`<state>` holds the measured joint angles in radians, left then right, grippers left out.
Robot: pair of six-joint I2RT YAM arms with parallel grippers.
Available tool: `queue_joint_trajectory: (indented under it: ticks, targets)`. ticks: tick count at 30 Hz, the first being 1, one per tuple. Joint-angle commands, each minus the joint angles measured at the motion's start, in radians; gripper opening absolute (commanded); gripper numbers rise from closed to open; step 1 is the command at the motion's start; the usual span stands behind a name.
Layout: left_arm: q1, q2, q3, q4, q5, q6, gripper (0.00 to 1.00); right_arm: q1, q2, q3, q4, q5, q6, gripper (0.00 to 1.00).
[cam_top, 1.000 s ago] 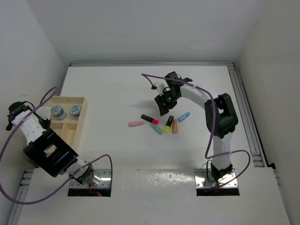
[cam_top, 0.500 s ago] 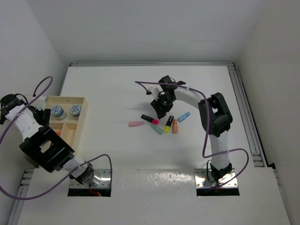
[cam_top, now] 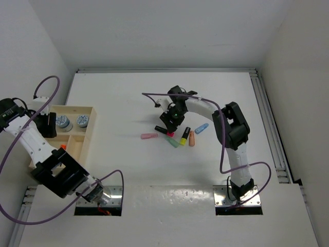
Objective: Sort the stationery into containers
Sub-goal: Pick up the pen from the center of the board.
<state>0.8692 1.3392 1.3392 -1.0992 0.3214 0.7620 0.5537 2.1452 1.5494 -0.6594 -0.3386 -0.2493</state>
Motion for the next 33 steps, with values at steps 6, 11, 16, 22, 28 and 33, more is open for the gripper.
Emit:
queue_joint_trajectory:
  ticks: [6,11,16,22,28,33]
  targets:
    - [-0.009,-0.031,0.063,-0.05,0.07,-0.021,0.64,0.04,0.007,0.009,0.021,0.007,0.004,0.54]
    - [-0.006,-0.048,0.057,-0.037,0.085,-0.027,0.64,0.074,0.004,-0.046,0.07,0.102,-0.001,0.5]
    - [-0.006,-0.046,0.049,-0.034,0.119,-0.03,0.64,0.095,-0.005,-0.112,0.141,0.205,-0.01,0.44]
    - [-0.01,-0.046,0.054,-0.115,0.327,0.116,0.63,0.089,-0.036,-0.121,0.138,0.224,-0.018,0.22]
    - [-0.14,-0.075,0.124,-0.218,0.572,0.381,0.61,0.052,-0.135,-0.06,-0.026,0.032,-0.015,0.06]
    - [-0.398,-0.195,0.033,-0.162,0.614,0.424,0.65,0.008,-0.148,0.073,-0.225,-0.231,0.07,0.03]
